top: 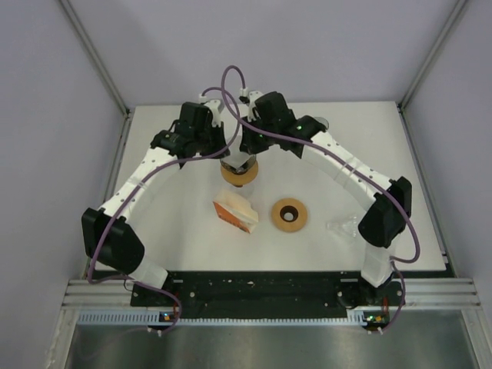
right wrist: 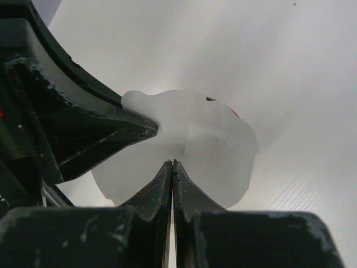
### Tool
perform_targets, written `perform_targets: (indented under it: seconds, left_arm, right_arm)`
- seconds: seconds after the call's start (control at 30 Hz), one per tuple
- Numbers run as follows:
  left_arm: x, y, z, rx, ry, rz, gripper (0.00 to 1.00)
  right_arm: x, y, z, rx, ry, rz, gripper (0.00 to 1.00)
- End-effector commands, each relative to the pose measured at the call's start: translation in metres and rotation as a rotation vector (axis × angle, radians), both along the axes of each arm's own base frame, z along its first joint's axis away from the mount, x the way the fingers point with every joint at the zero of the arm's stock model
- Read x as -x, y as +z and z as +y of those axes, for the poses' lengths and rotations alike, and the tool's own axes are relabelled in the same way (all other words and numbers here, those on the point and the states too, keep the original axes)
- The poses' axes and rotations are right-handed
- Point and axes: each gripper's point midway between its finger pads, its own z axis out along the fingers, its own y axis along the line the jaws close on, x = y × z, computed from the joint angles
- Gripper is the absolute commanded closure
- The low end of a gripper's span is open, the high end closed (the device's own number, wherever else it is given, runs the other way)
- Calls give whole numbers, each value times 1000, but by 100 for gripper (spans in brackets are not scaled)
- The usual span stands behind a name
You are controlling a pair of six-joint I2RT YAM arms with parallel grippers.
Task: Place the coffee filter in the dripper
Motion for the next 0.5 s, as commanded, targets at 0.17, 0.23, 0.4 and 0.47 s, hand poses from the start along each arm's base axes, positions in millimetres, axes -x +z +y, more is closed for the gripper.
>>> perform_targets:
  seconds: [0.17,0.23,0.4,0.47]
  left_arm:
    - [-1,43,-3,44,-52,-102,69]
    - [1,48,-3,60,-65,-99,60]
    - [0,61,7,91,-57,-103,48]
    - [0,65,12,99,-52,-109,43]
  right_arm:
    - [-6,-21,2,29,11,26,100]
    - [-7,-24,1,39,11,30,100]
    - [-5,-33,-1,84,17,52,100]
    - [-7,-37,-3,108,10,56,100]
